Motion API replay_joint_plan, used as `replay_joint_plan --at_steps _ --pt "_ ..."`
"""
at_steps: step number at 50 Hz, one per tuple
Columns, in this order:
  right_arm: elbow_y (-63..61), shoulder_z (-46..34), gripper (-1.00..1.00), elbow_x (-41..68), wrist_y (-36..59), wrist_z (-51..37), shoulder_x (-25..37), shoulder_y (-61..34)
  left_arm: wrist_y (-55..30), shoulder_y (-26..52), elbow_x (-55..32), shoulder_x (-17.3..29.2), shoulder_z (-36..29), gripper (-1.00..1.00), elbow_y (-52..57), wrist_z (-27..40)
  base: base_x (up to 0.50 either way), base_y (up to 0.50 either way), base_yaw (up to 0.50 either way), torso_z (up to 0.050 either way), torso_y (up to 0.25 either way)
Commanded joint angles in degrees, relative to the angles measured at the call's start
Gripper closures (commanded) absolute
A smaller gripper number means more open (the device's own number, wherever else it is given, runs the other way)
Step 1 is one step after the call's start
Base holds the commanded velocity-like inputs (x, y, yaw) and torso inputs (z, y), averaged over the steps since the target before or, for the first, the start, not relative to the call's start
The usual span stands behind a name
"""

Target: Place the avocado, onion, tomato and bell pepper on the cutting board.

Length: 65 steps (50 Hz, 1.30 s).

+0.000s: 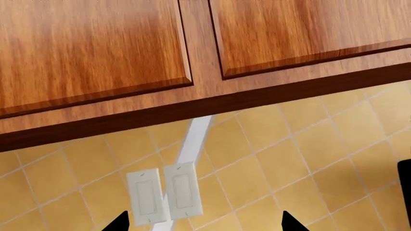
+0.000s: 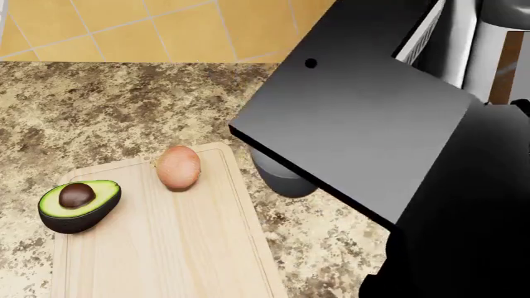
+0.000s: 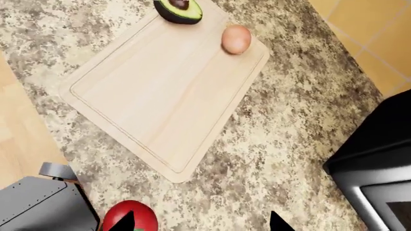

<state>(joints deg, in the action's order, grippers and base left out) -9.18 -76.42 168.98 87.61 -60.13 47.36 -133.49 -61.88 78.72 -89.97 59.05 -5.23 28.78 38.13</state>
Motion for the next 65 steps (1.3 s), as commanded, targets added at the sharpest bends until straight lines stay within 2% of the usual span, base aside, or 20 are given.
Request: replay_joint_plan --at_steps 1,24,65 --pt "-2.1 0.2 -1.0 6.14 0.56 -3.76 0.29 2.0 0.16 0.15 0.07 -0.14 -0.34 -1.0 -0.09 -0.11 0.0 0.0 0.0 0.0 0.0" --pt "-13.51 4.06 -1.0 1.54 -7.43 0.64 -1.48 12.45 1.44 -3.06 0.63 1.36 0.92 -1.0 0.84 -0.83 0.0 0.0 0.0 0.0 0.0" --pt "-20.57 7.48 -1.0 -11.94 -9.17 4.94 2.93 30.42 2.28 -4.29 0.92 1.79 0.83 -1.0 1.23 -0.86 0.0 0.0 0.0 0.0 0.0"
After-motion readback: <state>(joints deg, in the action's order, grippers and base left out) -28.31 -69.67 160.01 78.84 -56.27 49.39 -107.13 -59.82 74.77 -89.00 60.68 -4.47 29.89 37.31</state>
